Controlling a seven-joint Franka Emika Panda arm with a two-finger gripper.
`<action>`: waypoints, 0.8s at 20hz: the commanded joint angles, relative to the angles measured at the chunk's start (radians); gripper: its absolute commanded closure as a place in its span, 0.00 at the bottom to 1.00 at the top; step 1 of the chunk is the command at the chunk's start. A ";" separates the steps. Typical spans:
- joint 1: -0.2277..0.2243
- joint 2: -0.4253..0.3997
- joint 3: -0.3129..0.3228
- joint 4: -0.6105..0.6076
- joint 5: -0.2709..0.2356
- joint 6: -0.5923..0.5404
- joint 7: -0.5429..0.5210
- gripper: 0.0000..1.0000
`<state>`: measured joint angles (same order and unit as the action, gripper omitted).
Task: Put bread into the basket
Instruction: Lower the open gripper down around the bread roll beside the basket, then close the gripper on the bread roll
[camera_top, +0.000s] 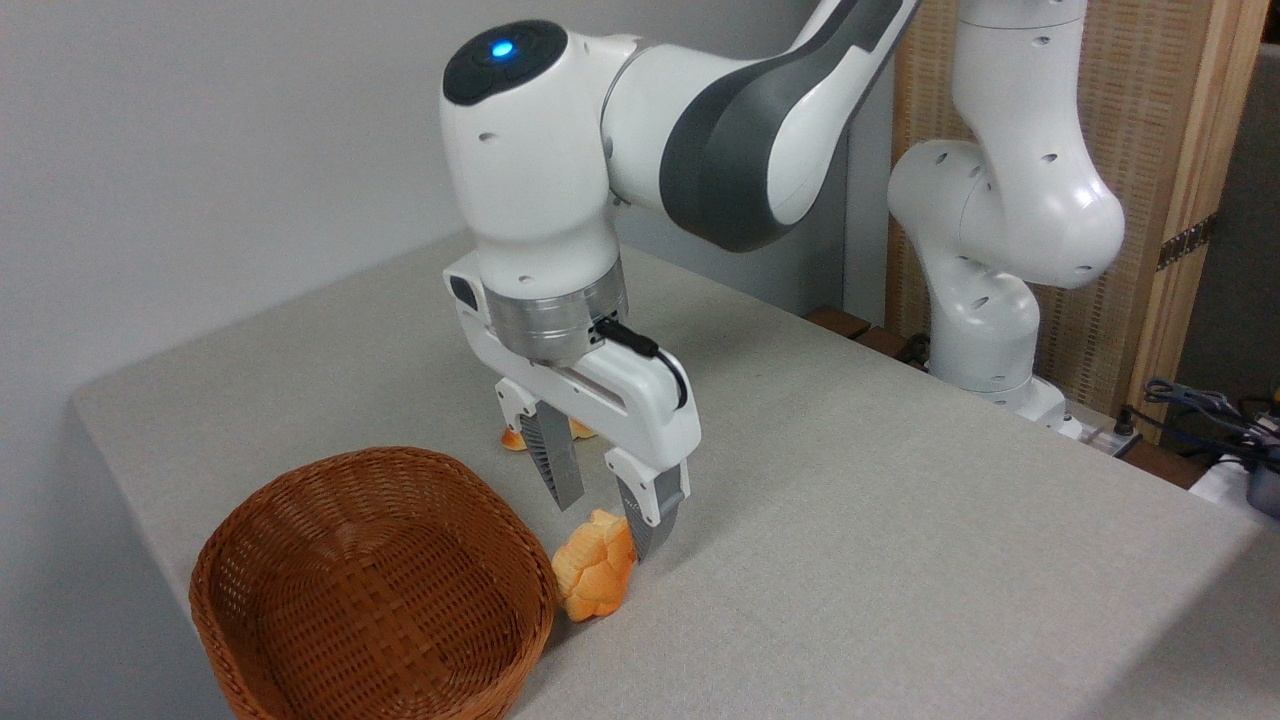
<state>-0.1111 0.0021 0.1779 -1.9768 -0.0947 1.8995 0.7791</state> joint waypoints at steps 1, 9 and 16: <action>-0.012 0.019 0.006 -0.004 0.012 0.039 0.000 0.00; -0.015 0.035 0.002 -0.004 0.010 0.053 0.017 0.66; -0.013 0.026 0.005 0.000 0.012 0.009 0.068 0.66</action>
<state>-0.1229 0.0426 0.1770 -1.9774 -0.0943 1.9423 0.8157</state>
